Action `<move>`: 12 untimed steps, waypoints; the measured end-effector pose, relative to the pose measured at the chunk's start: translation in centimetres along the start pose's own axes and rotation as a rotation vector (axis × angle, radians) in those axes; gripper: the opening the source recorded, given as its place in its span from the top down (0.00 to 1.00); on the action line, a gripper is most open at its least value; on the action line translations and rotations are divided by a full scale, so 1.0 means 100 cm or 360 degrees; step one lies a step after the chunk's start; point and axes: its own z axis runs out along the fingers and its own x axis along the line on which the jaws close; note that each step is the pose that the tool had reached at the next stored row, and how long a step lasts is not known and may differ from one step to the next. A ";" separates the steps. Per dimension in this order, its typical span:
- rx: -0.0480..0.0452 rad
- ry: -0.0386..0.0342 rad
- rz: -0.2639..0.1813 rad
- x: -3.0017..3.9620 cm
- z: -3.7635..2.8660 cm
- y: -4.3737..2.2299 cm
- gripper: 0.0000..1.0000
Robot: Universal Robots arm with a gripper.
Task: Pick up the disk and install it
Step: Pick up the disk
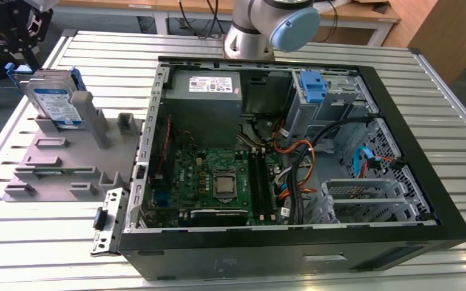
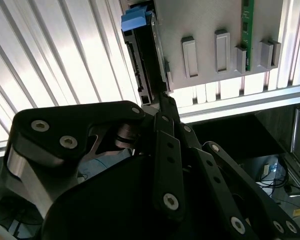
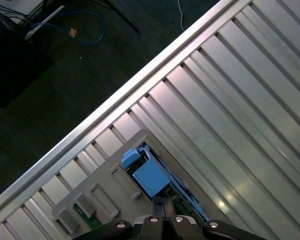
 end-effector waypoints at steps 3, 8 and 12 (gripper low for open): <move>0.0000 0.0000 0.0000 0.0000 0.0000 0.0000 0.89; 0.0000 0.0000 0.0000 0.0000 0.0000 0.0000 0.89; 0.0000 0.0000 -0.0002 0.0000 0.0000 0.0000 0.89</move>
